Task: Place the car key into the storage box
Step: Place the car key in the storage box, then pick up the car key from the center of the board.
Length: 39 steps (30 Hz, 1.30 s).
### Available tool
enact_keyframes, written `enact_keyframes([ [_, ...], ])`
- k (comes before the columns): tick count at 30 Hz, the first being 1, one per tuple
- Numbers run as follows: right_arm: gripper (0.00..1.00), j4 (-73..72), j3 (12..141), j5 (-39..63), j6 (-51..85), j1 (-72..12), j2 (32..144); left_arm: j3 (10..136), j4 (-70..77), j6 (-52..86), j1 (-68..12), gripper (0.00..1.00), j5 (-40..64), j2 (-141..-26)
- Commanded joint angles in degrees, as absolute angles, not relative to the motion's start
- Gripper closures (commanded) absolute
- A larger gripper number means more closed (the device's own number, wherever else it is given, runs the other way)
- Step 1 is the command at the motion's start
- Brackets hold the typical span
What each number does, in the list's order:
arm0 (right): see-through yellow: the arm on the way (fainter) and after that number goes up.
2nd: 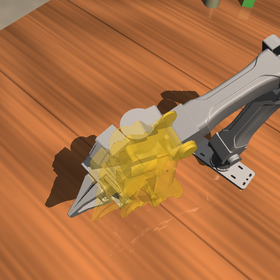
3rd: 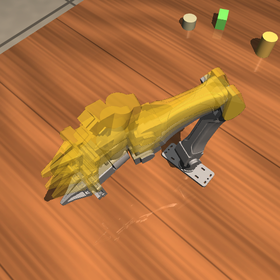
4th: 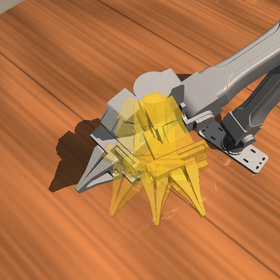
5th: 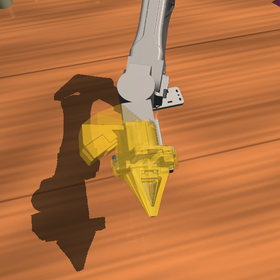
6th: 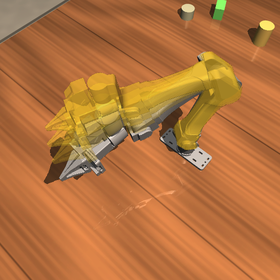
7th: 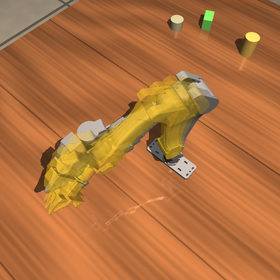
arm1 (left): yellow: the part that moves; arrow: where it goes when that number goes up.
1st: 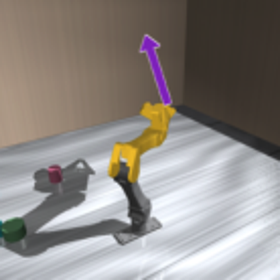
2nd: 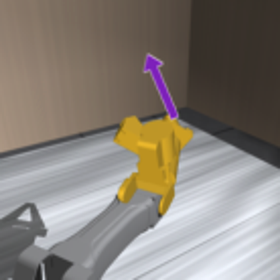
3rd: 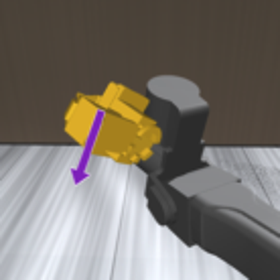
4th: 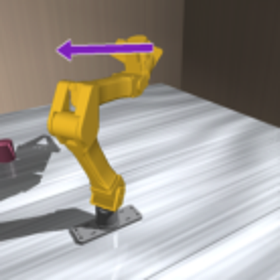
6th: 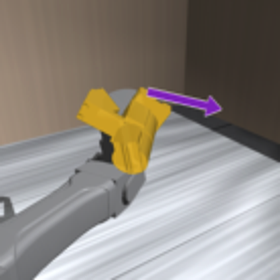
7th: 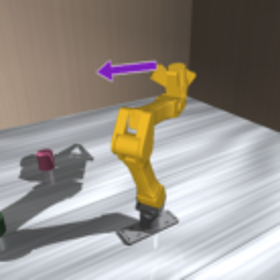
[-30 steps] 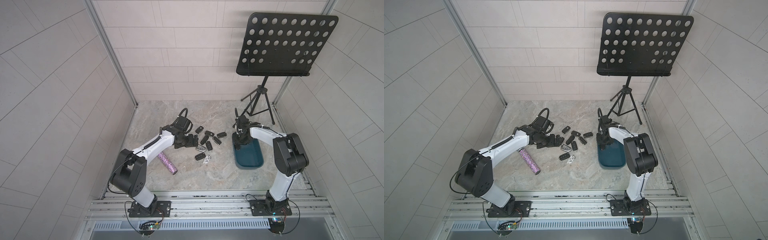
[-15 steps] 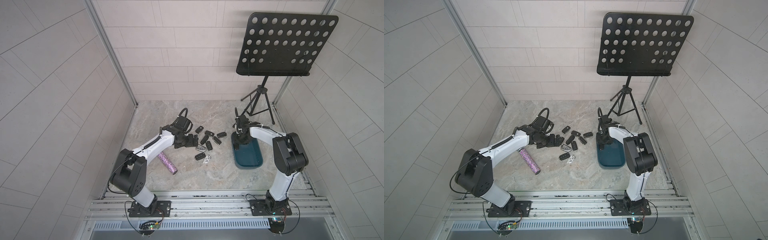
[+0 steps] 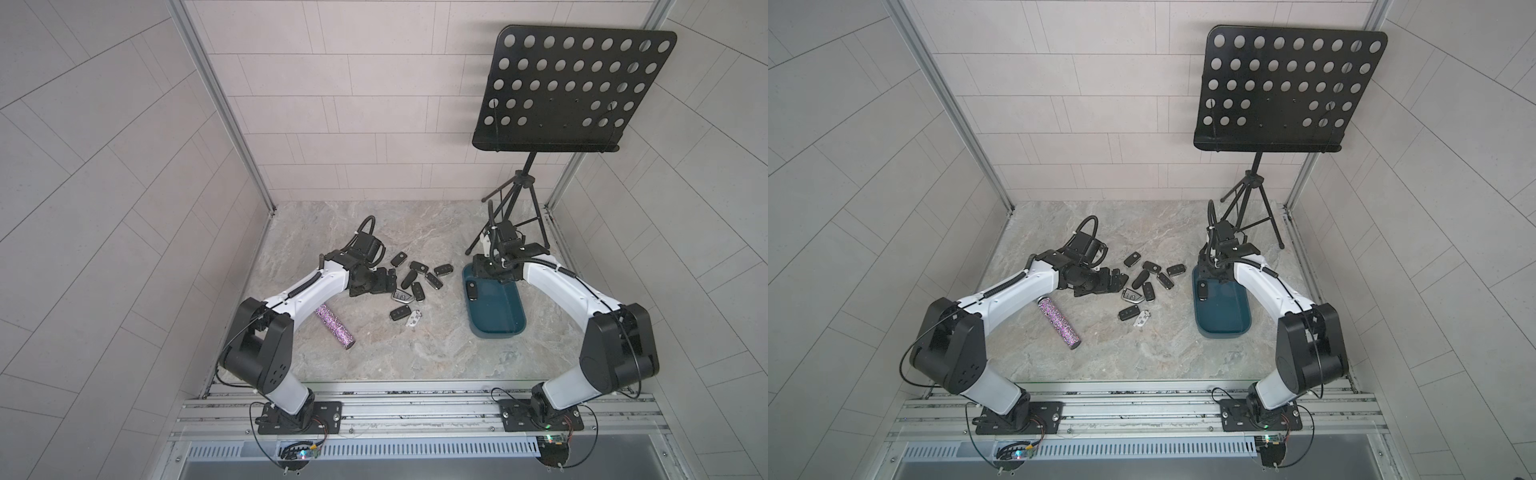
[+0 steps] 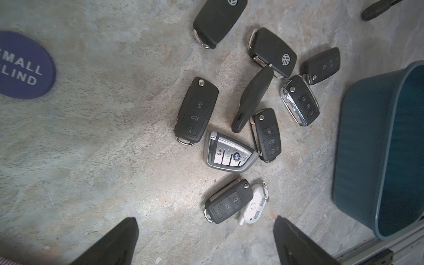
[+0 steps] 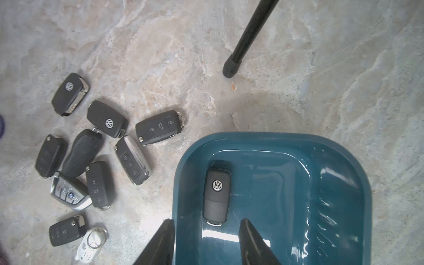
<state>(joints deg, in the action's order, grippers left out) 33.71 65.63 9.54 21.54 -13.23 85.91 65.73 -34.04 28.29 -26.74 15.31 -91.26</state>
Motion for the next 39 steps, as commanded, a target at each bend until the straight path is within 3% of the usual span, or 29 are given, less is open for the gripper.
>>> enact_keyframes([
  [1, 0.50, 35.16, 63.17, 11.59, 21.84, -14.08, 82.69, 64.82, -32.84, 29.57, -26.15, 0.00, 16.07, -90.03],
  [13, 0.50, 31.74, 63.82, 14.94, 21.54, -23.16, 83.67, 59.75, -31.43, 31.34, -21.35, 0.00, 19.61, -86.07],
  [39, 0.44, 37.60, 82.18, 4.60, 15.60, -30.02, 109.24, 52.74, -35.50, 27.55, -9.69, 0.00, 23.12, -75.09],
])
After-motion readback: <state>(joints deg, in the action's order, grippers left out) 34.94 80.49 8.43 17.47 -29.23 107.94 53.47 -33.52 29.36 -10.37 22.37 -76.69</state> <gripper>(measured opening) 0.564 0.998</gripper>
